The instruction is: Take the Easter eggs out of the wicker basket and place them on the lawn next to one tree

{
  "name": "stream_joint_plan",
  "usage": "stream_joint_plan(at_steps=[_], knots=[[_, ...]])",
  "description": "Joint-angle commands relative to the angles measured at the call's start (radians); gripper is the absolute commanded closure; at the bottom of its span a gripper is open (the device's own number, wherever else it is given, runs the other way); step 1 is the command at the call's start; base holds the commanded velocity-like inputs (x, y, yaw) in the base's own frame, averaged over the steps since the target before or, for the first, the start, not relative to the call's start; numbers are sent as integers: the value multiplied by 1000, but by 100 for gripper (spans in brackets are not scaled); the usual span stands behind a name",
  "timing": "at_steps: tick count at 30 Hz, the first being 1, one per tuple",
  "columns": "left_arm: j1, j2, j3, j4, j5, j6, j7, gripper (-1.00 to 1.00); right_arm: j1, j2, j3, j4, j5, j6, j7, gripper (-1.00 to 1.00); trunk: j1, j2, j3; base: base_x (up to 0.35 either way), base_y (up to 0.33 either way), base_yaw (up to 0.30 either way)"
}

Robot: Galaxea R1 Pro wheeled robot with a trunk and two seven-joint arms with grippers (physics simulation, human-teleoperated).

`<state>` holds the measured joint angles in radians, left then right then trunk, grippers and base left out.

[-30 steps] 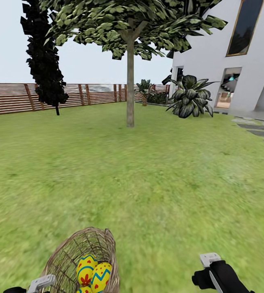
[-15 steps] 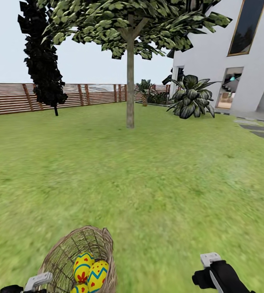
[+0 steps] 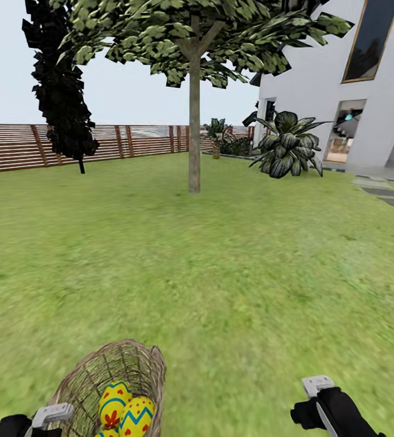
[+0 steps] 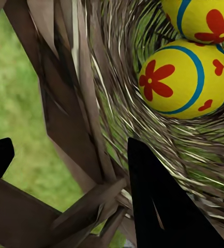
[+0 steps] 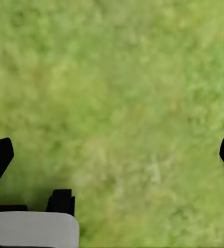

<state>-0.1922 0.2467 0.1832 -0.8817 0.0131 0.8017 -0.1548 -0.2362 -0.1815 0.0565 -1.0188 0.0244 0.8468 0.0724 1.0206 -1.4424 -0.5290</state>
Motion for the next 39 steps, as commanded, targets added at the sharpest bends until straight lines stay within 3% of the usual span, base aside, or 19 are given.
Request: stream_joint_plan(at_steps=[1, 6, 13, 39], knots=[[-1, -1, 2, -1, 26, 7, -6, 100, 0, -2, 2, -2, 3, 5, 4, -100, 1, -1, -1, 339, 0, 0], [-1, 0, 2, 0, 27, 7, -6, 100, 0, -3, 2, -3, 3, 5, 4, -100, 1, -1, -1, 339, 0, 0], [-1, 0, 4, -1, 28, 5, -6, 100, 0, -1, -31, -3, 6, 5, 4, -100, 1, -1, -1, 339, 0, 0], [-1, -4, 2, 0, 28, 2, -6, 100, 0, 1, -31, -3, 8, 5, 4, -100, 1, -1, -1, 339, 0, 0]])
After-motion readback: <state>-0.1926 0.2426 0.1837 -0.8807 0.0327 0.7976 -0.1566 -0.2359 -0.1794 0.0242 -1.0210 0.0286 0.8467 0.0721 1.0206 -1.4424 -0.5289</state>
